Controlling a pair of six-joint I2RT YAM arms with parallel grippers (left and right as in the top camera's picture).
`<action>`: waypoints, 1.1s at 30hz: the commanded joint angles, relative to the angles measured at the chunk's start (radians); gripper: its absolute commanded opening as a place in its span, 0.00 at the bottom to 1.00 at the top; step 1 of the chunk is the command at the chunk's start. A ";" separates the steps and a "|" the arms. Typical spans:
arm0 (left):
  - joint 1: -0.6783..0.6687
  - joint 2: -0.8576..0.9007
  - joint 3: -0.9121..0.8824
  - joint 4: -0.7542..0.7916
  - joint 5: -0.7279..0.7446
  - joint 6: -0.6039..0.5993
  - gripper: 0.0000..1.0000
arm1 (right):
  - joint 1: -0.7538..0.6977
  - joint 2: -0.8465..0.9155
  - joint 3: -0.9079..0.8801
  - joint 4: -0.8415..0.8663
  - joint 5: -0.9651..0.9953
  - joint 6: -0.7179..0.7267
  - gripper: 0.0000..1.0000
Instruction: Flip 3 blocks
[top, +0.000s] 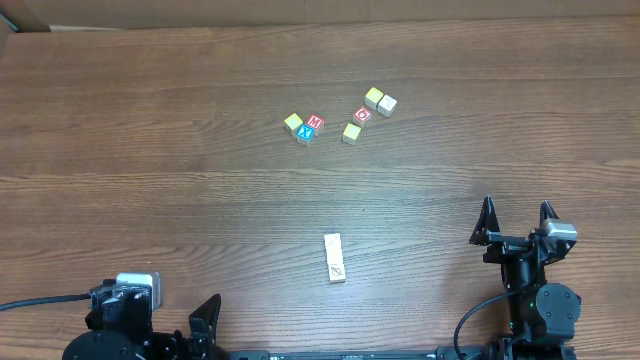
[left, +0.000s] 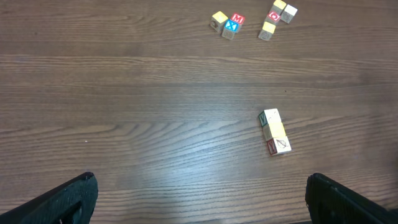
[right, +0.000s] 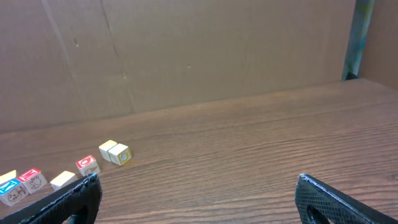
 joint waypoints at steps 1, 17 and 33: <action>0.005 -0.008 0.008 0.001 -0.014 0.013 1.00 | 0.005 -0.012 -0.011 0.007 -0.016 -0.016 1.00; 0.005 -0.008 0.008 0.001 -0.014 0.013 0.99 | 0.005 -0.012 -0.011 0.007 -0.016 -0.016 1.00; 0.184 -0.087 -0.232 0.563 0.056 0.179 1.00 | 0.005 -0.012 -0.011 0.007 -0.016 -0.016 1.00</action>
